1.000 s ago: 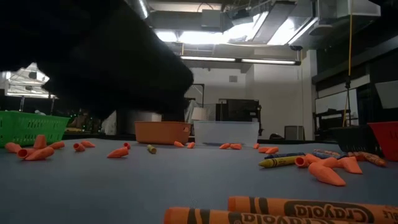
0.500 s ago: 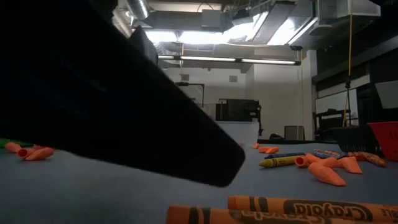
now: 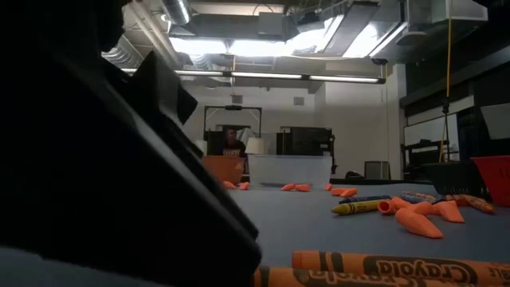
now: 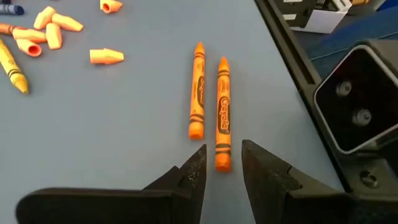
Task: Sort crayons
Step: Put the orange crayon into the blue bin
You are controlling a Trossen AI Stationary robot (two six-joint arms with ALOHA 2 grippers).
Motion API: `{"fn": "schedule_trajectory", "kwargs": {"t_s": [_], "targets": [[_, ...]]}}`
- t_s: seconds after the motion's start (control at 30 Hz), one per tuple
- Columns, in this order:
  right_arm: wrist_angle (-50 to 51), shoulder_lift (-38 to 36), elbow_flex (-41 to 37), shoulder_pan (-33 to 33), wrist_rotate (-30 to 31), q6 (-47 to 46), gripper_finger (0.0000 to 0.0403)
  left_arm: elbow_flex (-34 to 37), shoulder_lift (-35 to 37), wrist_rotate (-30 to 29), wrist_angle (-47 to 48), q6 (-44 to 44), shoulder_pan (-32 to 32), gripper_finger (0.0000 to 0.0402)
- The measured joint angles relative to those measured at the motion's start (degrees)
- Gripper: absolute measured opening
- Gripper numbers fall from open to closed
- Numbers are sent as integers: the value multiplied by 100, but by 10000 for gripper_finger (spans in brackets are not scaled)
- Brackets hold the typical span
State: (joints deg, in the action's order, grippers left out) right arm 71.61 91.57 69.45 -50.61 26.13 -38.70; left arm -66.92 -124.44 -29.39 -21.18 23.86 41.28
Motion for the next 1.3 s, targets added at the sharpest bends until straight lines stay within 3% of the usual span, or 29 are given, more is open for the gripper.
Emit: {"fn": "schedule_trajectory", "kwargs": {"t_s": [0.67, 1.1, 1.3], "targets": [[0, 0, 0, 0, 0, 2, 152, -7, -298, 32, -244, 2, -83, 85], [-4, 0, 0, 0, 0, 166, 152, -9, -313, -116, -227, 5, -184, 11], [-7, 0, 0, 0, 0, 170, 152, -7, -313, -132, -221, 2, -312, 7]]}}
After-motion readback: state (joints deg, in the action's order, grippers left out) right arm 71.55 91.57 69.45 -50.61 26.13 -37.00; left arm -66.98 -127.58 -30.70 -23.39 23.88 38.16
